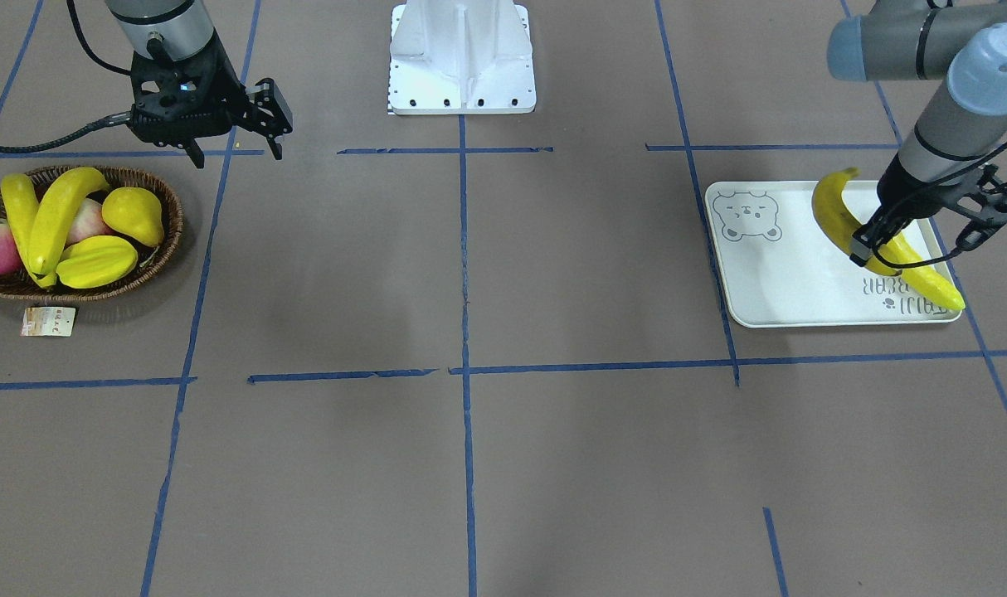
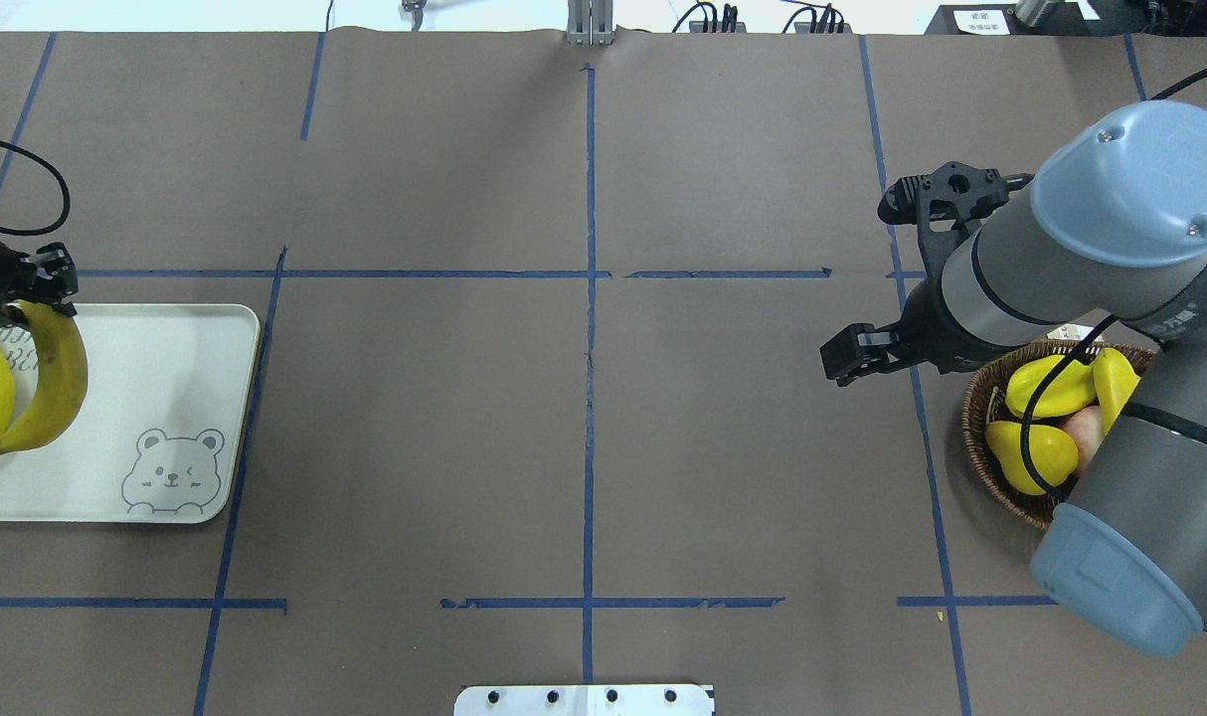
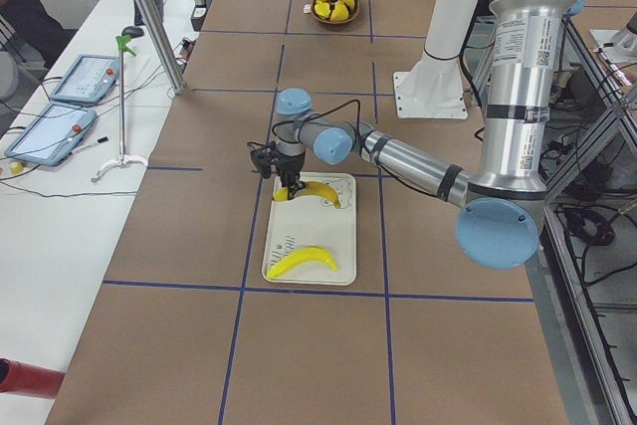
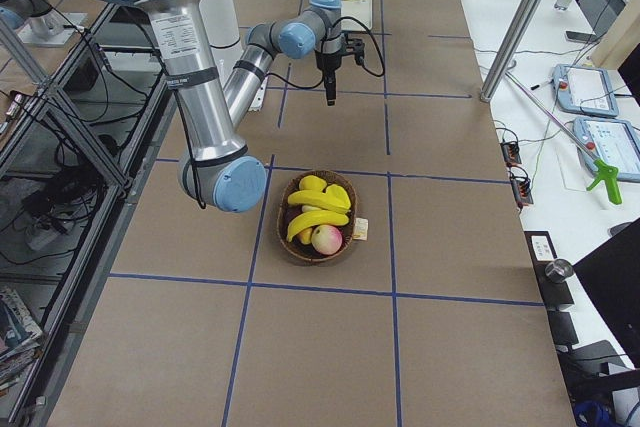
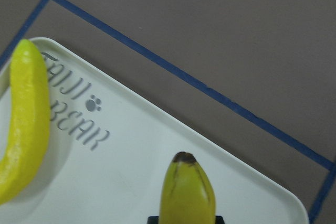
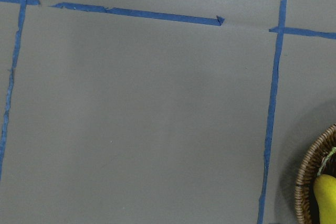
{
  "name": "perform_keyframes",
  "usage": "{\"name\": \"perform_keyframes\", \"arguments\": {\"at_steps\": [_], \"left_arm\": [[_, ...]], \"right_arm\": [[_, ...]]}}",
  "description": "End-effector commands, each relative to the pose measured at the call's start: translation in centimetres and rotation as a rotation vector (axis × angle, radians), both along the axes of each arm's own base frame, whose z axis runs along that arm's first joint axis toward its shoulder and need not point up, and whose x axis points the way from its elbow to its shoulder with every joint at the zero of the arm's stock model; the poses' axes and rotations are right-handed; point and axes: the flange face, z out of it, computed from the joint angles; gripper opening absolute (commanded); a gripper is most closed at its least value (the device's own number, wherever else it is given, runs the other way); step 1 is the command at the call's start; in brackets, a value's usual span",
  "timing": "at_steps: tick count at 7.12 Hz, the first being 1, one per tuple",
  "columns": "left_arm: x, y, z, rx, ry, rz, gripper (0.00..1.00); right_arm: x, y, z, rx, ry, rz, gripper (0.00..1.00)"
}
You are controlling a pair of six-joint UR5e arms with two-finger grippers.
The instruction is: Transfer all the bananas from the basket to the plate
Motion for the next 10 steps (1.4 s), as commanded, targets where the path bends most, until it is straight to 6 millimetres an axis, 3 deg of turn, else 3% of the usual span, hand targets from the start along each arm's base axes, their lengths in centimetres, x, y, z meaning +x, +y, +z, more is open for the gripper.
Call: {"name": "perform_keyframes", "arguments": {"at_steps": [1,3,5,6,7,8,10], "left_arm": [[-0.2,-1.0,6.3,-0.013,-0.006,-0.017,0.00],[-0.2,-1.2,9.2,-0.029,-0.005,-0.039,0.00],[-1.7,-2.1,11.7,-0.028,-0.008,-0.068,0.00],[-1.9,-2.7,12.3,-0.036,-0.015,-0.074,0.06],[-1.9,-2.8,12.4,-0.033,-0.016,-0.070,0.44],[-1.9,-2.9,12.3,-0.009,-0.015,-0.047,0.99],[-3.4,-3.5,10.4,0.026,0.032,-0.020,1.00]], "right_arm": [[0.1,0.0,-0.1,0.002,-0.001,0.001,1.00],[0.0,0.0,-0.3,0.004,-0.005,0.001,0.99],[0.1,0.0,-0.4,0.005,-0.006,0.001,1.00],[0.0,0.0,-0.3,0.004,-0.005,-0.001,1.00],[0.0,0.0,-0.4,0.005,-0.006,-0.001,1.00],[-0.1,0.0,-0.3,0.005,-0.005,-0.002,1.00],[0.5,-0.5,-0.1,0.016,0.000,-0.005,1.00]]}}
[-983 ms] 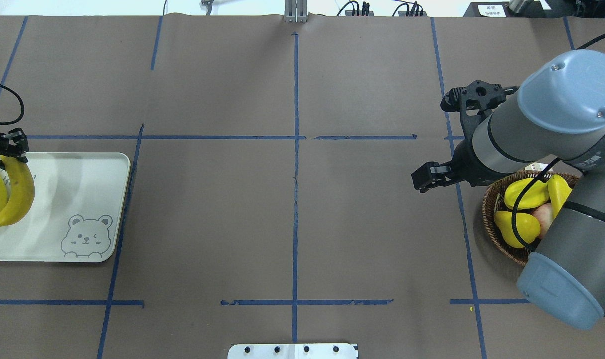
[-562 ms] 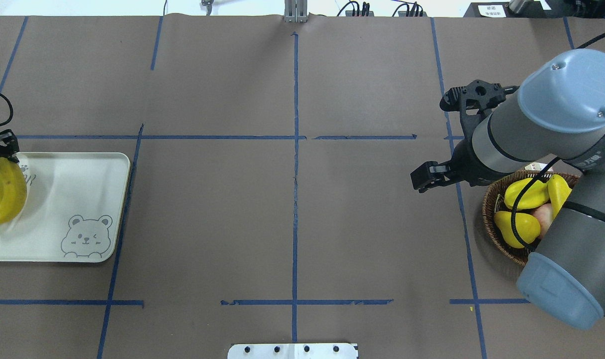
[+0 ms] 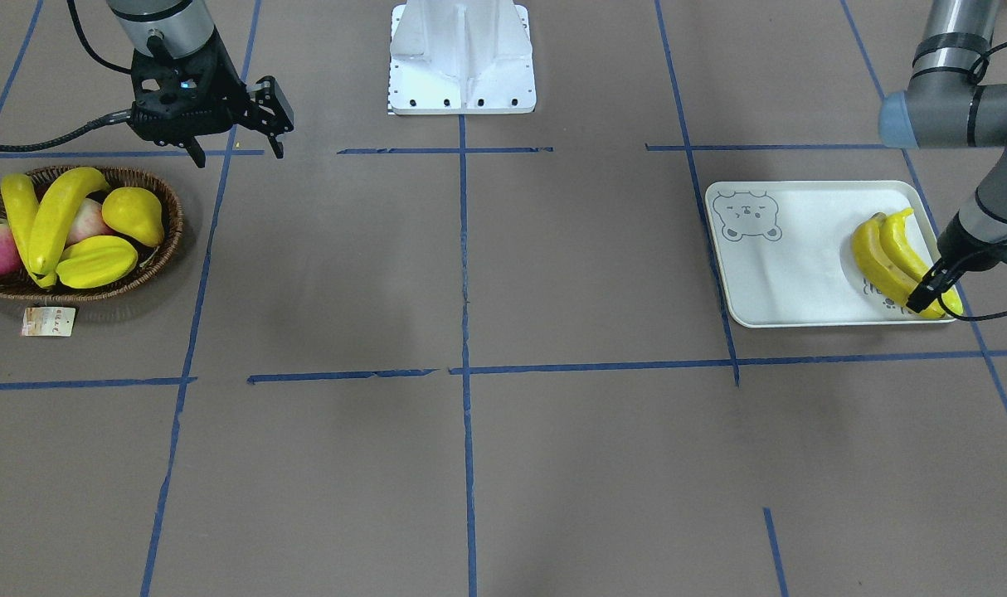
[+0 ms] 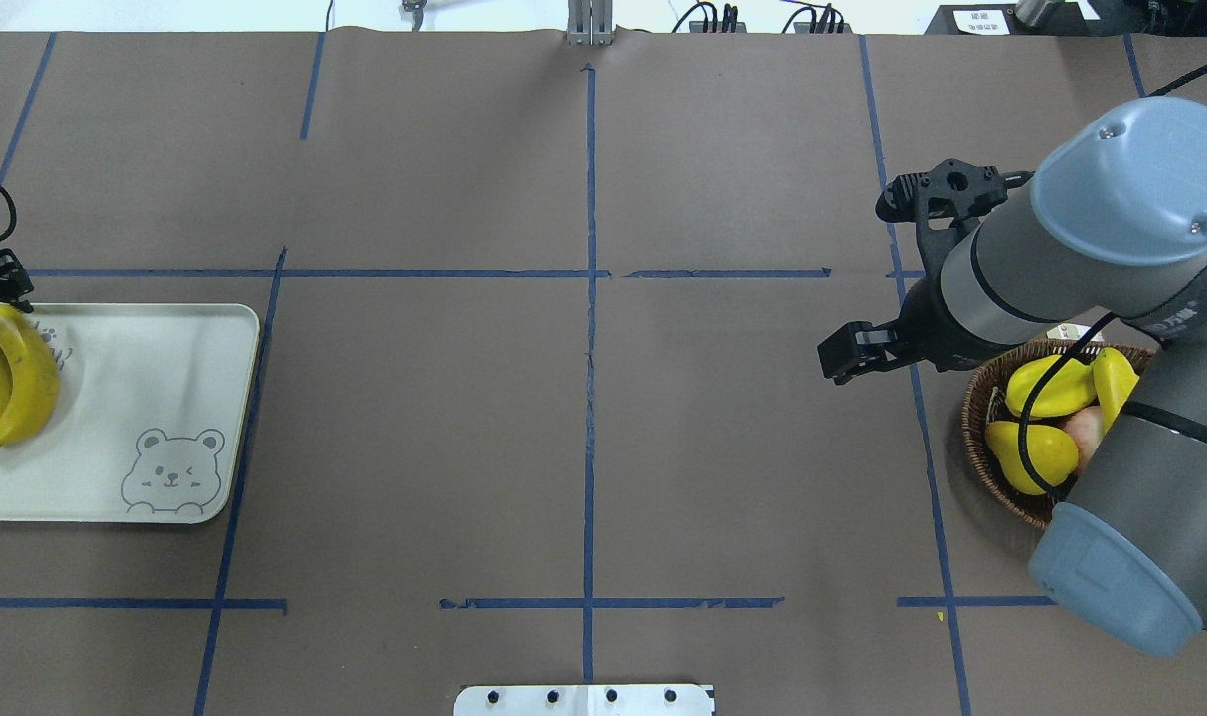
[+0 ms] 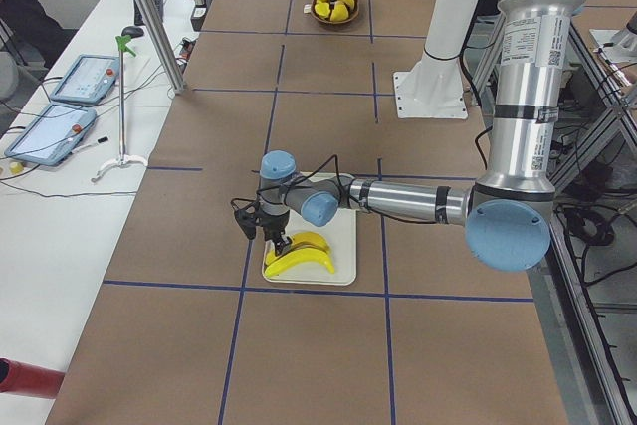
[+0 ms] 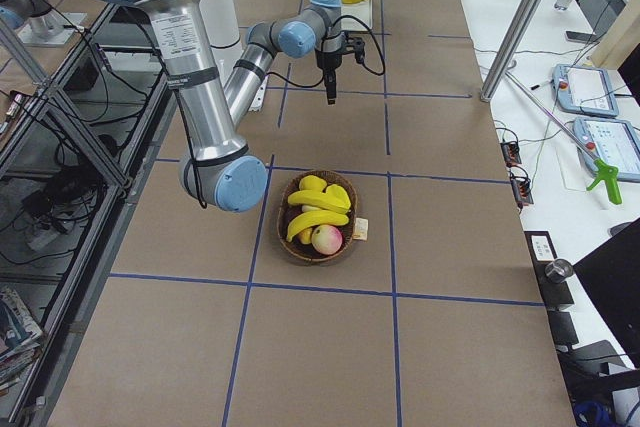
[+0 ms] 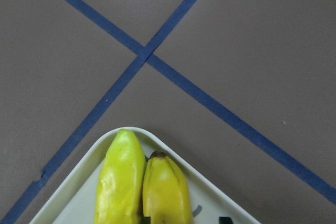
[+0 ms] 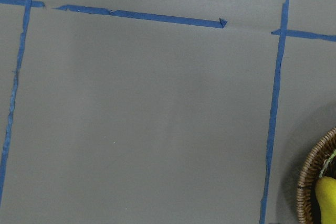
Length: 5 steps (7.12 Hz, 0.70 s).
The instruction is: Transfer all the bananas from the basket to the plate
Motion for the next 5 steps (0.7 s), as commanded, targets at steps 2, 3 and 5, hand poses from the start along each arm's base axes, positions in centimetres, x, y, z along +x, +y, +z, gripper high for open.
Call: {"name": "perform_keyframes", "arguments": {"at_steps": [2,3,5], "left_arm": [[-0.5,0.3,-9.3,0.074,0.170,0.058,1.00],[0.1,0.7,-13.8,0.111,0.190,0.074,1.00],[4.2,1.9,-18.4,0.140,0.223,0.137,1.00]], "right_arm": [[1.8,-1.0,1.5,0.035,0.032,-0.023,1.00],[3.6,-0.5,3.1,0.051,0.044,-0.054,1.00],[8.3,2.4,7.6,0.056,0.094,-0.110,0.99]]}}
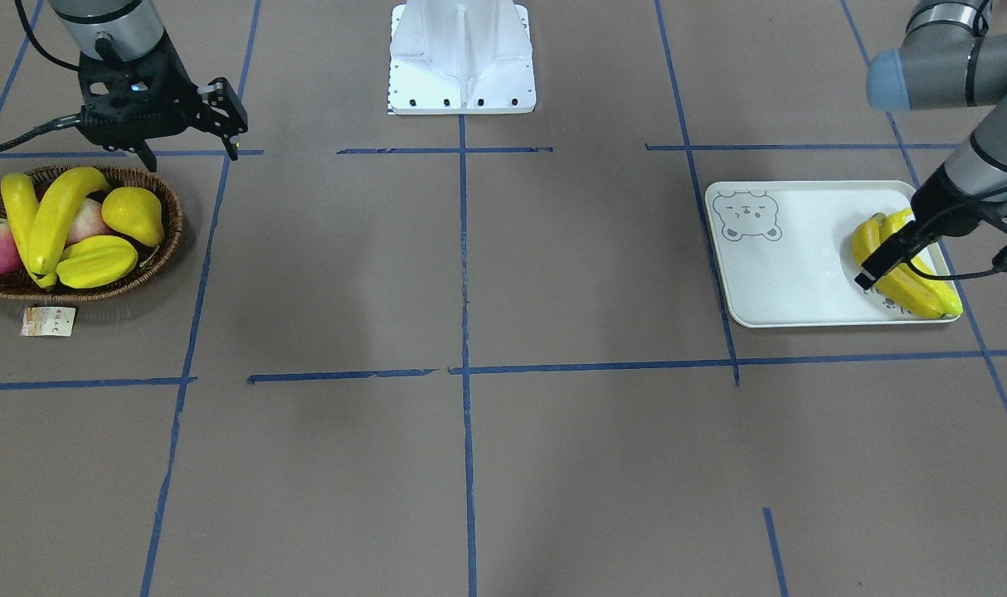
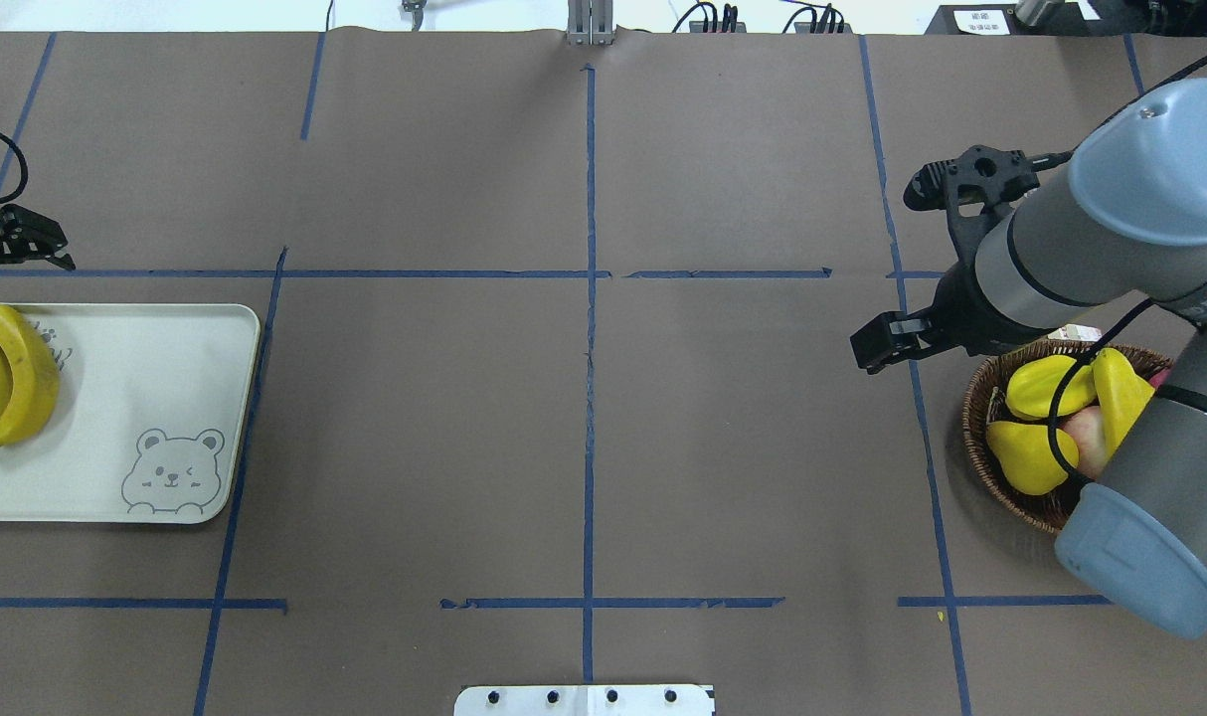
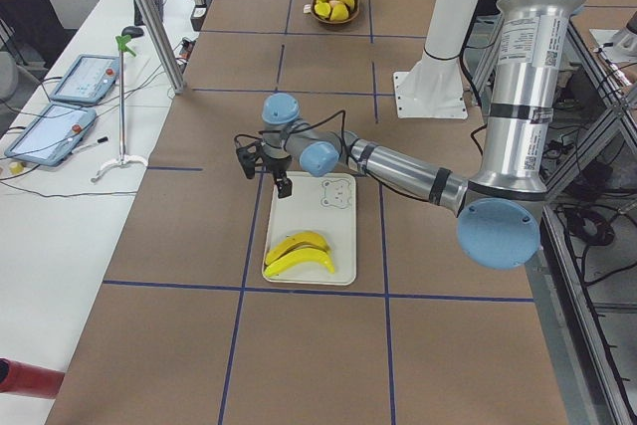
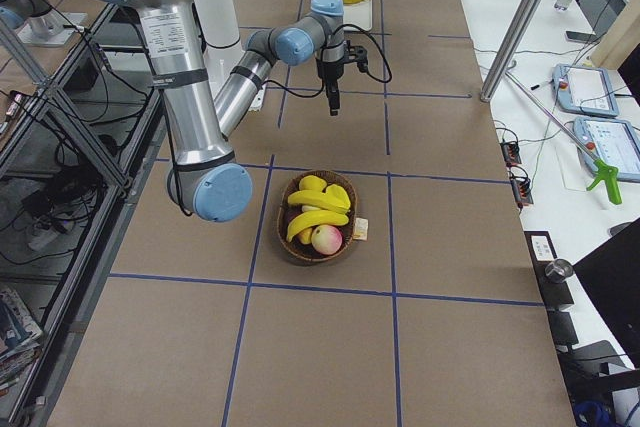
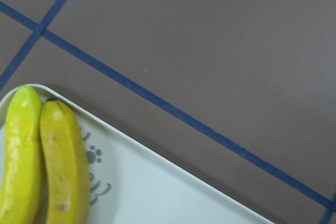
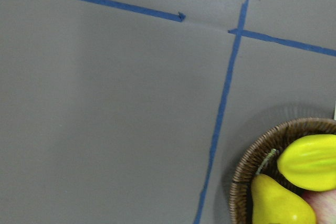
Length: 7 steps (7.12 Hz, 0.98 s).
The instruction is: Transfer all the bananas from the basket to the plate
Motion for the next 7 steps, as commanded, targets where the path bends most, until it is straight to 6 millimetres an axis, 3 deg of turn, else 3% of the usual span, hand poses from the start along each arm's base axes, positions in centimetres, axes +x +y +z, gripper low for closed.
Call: {"name": "perform_keyframes", "arguments": {"at_steps": [1,3,5,7], "left_arm": [[2.5,1.1,-3.2,0.012,0.030,0.027,1.00],[3.8,1.2,-4.2,0.000,0.042,0.021,1.00],[4.0,1.5,-4.6,0.004,0.047,0.024,1.00],[3.9,1.8,-5.3,-0.002,0.059,0.010,1.00]], "right_arm": [[4.0,3.0,4.8,0.002,0.027,-0.020,1.00],[6.8,5.7,11.1,0.019,-0.011,0.025,0.99],[7.6,5.7,17.9,-0.009,-0.034,0.235,0.99],[8.6,6.5,21.1,-0.003,0.052,0.285,0.99]]}}
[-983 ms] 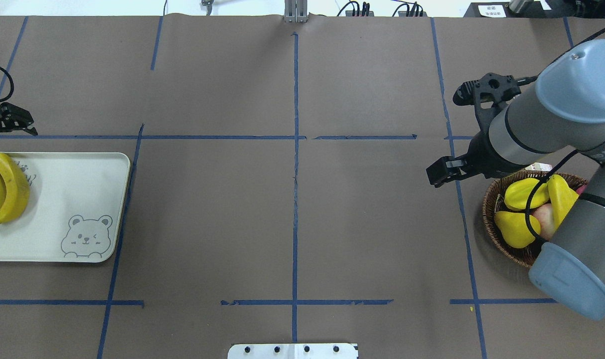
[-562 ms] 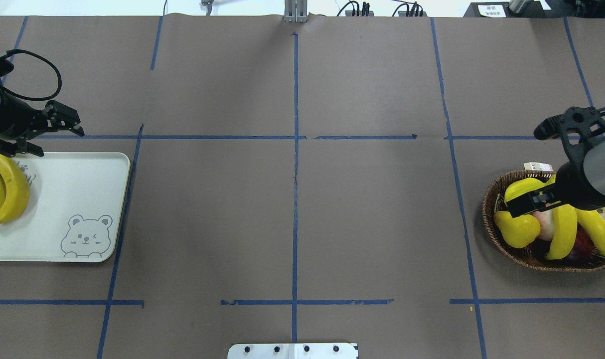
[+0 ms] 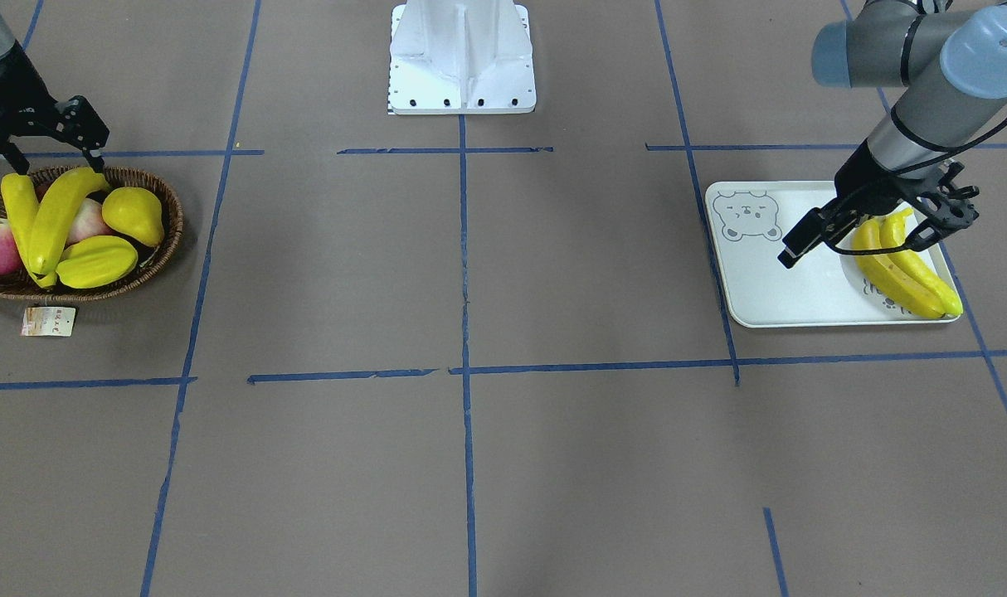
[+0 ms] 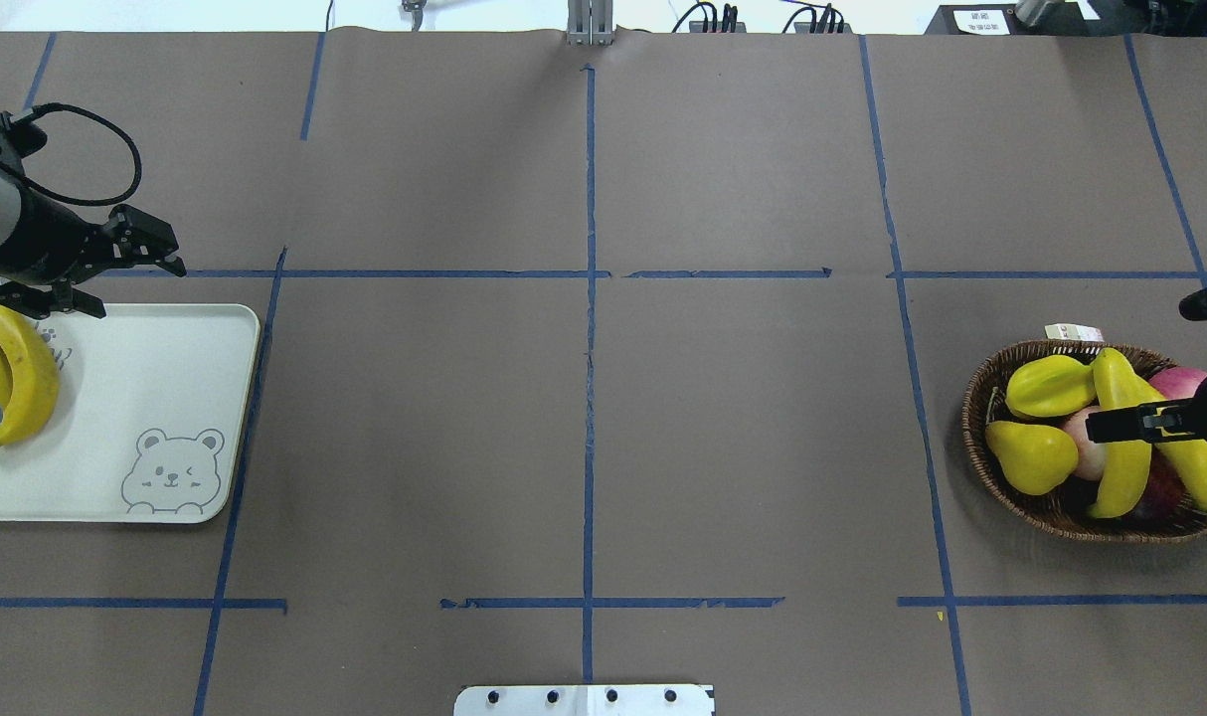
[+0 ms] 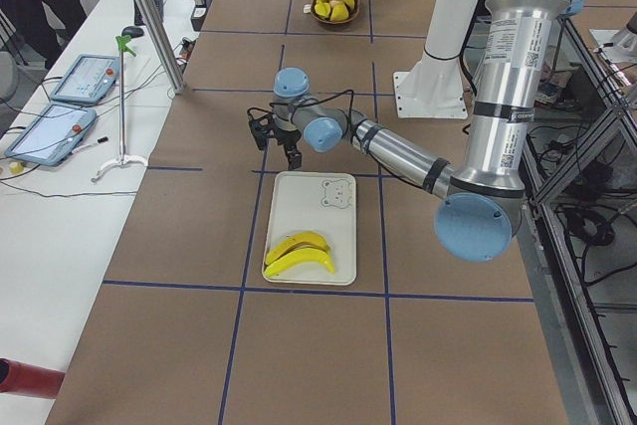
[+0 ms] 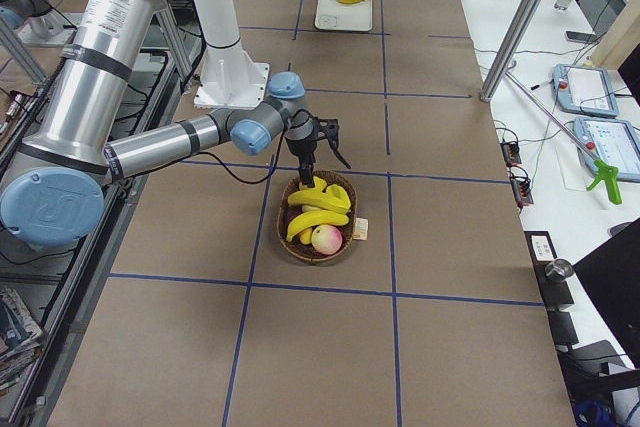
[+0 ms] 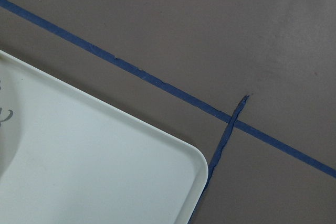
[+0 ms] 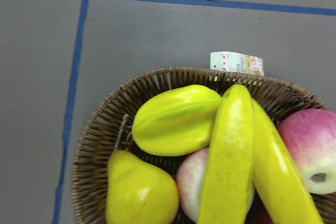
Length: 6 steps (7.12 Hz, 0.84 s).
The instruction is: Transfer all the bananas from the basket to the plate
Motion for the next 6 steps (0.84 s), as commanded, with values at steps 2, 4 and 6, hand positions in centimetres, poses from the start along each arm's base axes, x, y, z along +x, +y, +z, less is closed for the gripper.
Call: {"name": "perform_keyframes", "arguments": {"at_steps": [2,4,6], "left_arm": [[0.6,0.6,-0.7,-0.012,0.012,-0.004,1.00],[0.7,0.7,-0.6,-0.013,0.010,-0.003,1.00],[0.7,0.7,-0.5,-0.015,0.009,-0.003,1.00]], "right_arm": [[-2.2,1.7,3.2,-0.018,0.081,0.082,0.99],[-3.6,2.8,3.9,-0.021,0.122,0.072,0.96],[-4.5,3.1,4.5,-0.031,0.181,0.058,0.84]]}}
